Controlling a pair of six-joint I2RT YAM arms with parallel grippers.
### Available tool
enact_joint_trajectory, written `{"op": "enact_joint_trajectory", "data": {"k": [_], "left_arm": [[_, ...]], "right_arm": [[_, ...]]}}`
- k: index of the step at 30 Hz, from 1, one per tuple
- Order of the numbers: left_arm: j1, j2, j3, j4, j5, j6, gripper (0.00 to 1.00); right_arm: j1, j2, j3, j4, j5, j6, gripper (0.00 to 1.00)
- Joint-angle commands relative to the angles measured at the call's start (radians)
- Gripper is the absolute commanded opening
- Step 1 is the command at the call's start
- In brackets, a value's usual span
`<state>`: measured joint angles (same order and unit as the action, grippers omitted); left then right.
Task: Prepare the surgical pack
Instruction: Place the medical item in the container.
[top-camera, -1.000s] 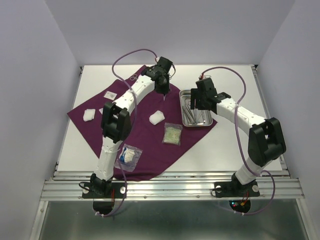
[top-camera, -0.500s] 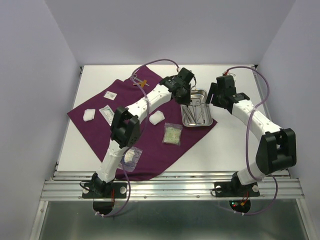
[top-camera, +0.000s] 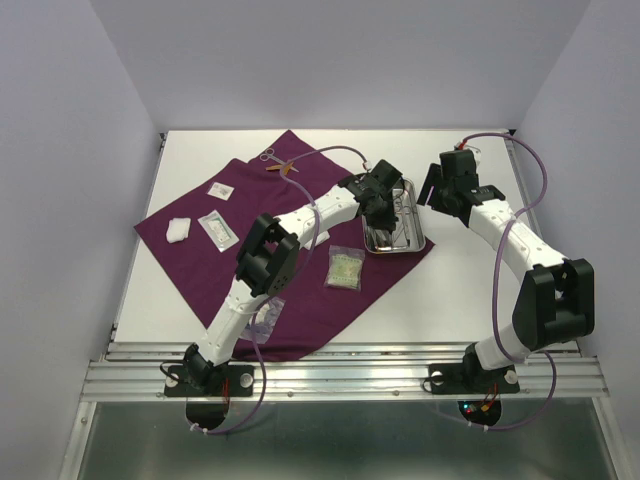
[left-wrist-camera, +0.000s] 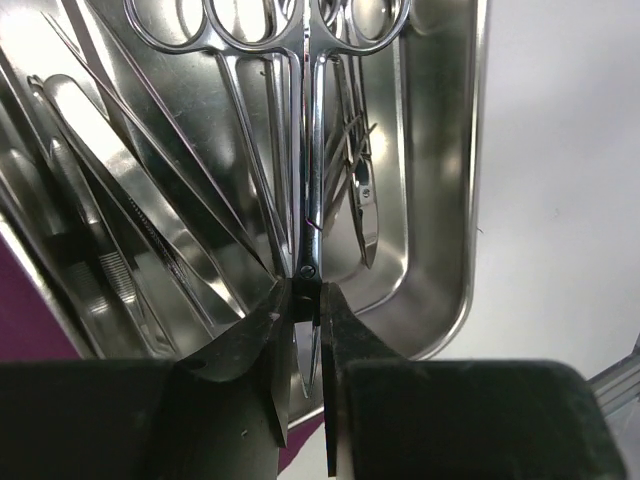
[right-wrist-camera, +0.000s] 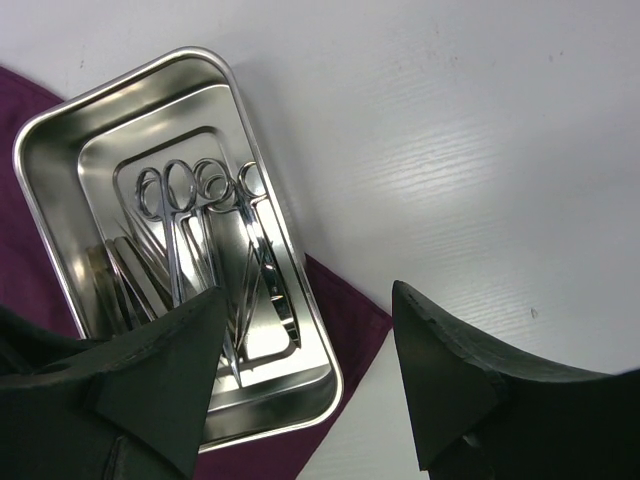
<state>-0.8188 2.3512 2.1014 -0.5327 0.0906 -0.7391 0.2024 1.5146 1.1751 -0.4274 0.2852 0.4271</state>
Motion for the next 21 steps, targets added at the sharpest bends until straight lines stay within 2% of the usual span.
{"op": "enact_joint_trajectory", "data": {"k": [1,9,21], "left_arm": [[-0.008,-0.003,0.011,0.051,0.024,-0.034,0.00],[-0.013,0.042,0.014,0.073,0.043,-0.057,0.02],[-0.014,0.030,0.011,0.071,0.051,-0.052,0.34]], "right_arm": [[-0.004,-0.045,-0.008,0.003,0.028,0.009,0.72],[-0.004,-0.051,-0.012,0.004,0.025,0.006,0.72],[-0.004,-0.056,-0.020,0.004,0.025,0.004,0.72]]}}
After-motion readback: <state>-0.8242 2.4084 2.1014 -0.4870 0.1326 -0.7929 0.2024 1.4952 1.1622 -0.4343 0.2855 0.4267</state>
